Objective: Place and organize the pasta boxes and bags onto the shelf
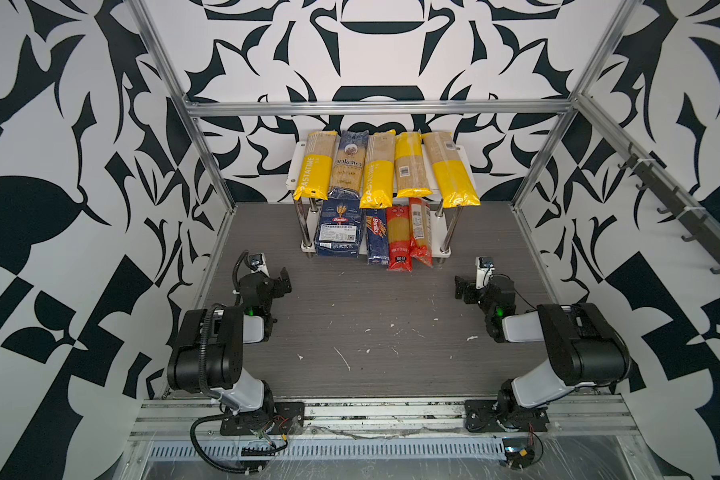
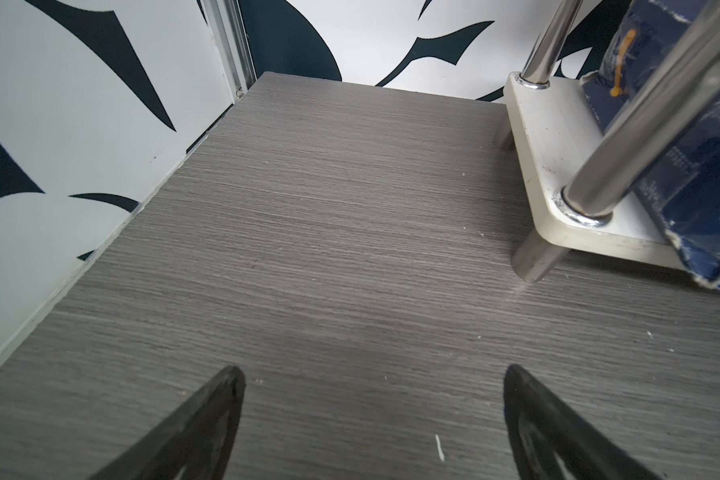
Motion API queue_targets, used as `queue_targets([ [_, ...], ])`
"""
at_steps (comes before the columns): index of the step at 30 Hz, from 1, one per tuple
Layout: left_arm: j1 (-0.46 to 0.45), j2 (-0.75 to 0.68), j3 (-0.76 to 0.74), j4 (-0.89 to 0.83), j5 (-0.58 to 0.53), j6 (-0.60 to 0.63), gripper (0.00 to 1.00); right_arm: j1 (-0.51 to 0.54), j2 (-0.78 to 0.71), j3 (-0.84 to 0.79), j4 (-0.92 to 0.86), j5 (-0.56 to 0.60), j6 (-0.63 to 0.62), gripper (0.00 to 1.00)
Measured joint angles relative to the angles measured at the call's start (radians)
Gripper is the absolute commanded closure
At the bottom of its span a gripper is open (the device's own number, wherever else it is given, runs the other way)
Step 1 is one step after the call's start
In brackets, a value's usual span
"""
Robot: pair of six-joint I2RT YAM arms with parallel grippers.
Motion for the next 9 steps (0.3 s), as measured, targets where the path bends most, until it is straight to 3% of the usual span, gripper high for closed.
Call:
queue_targets([
  [9,0.0,0.0,0.0,0.0,0.0,0.0,0.01,0.002,0.0,0.0,-0.002,0.006,0.0,0.0],
])
